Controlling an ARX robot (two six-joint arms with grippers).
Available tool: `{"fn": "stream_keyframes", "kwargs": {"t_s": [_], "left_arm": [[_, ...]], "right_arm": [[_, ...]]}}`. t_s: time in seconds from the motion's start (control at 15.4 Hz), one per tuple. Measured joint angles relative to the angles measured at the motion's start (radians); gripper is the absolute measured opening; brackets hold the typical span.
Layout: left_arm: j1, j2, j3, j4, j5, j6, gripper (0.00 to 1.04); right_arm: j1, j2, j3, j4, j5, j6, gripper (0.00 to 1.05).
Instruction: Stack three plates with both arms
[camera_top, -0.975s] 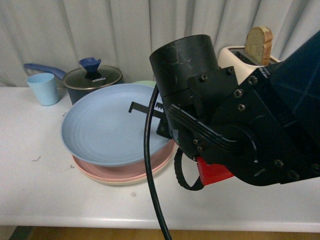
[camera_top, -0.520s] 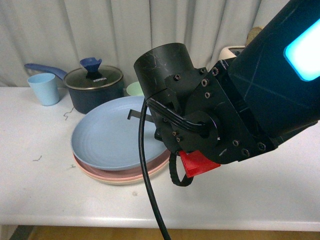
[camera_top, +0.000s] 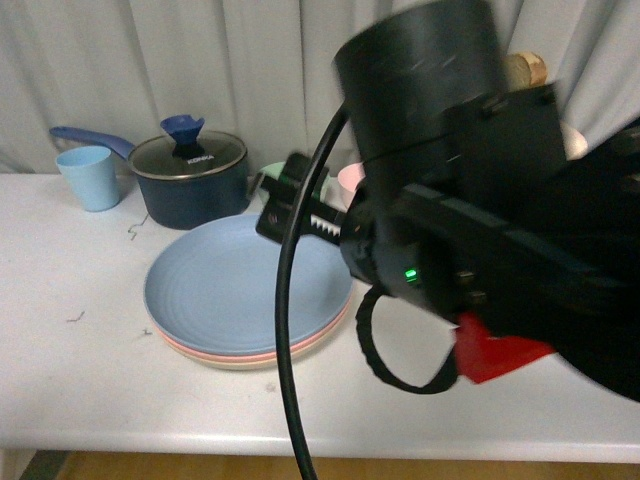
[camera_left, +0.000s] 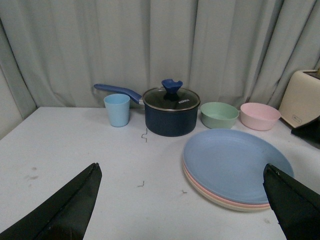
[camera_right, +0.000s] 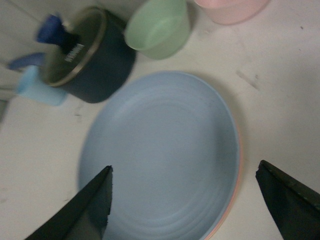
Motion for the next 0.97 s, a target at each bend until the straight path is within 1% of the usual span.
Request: {"fn": "stream_keyframes", "kwargs": {"t_s": [0.06,0.13,0.19,0.26,0.32,0.39,0.45,0.52,0.65,0.71,0.84,0.97], "left_arm": [[0.0,0.0,0.0,0.0,0.0,0.0,0.98],[0.0,0.0,0.0,0.0,0.0,0.0,0.98],[0.0,0.0,0.0,0.0,0.0,0.0,0.98],[0.0,0.0,0.0,0.001,0.002,0.0,0.98],[0.0,0.0,0.0,-0.001,0.0,0.0,0.98],[0.0,0.0,0.0,0.0,0.0,0.0,0.98],[0.0,0.0,0.0,0.0,0.0,0.0,0.98],[0.0,0.0,0.0,0.0,0.0,0.0,0.98],[0.0,0.0,0.0,0.0,0.0,0.0,0.98],[0.0,0.0,0.0,0.0,-0.001,0.0,0.98],[0.0,0.0,0.0,0.0,0.0,0.0,0.98],[0.0,0.0,0.0,0.0,0.0,0.0,0.98]], "right_arm": [[-0.03,-0.1,-0.07,0.042,-0.055,0.001,0.98],[-0.085,-0.19,-0.129,0.058,-0.098,-0.001,0.99],[-0.151,-0.256,-0.174,0.061,-0.116,-0.011,0.97],[-0.221,-0.284,-0.272,0.304,0.001,-0.139,0.87],[-0.336,-0.409,-0.42,0.406,-0.009,-0.39,0.71],[-0.437,-0.55,-0.477,0.346,-0.095,-0.547,0.58],[-0.527,-0.66,-0.498,0.309,-0.183,-0.631,0.47],[-0.59,-0.76,-0.547,0.338,-0.213,-0.687,0.32],[-0.574,-0.819,-0.673,0.338,-0.24,-0.722,0.07],[-0.577,-0.847,-0.719,0.333,-0.24,-0.735,0.02],[-0.576,-0.951,-0.78,0.337,-0.238,-0.738,0.02],[-0.576,-1.015,-0.836,0.308,-0.238,-0.738,0.02]]}}
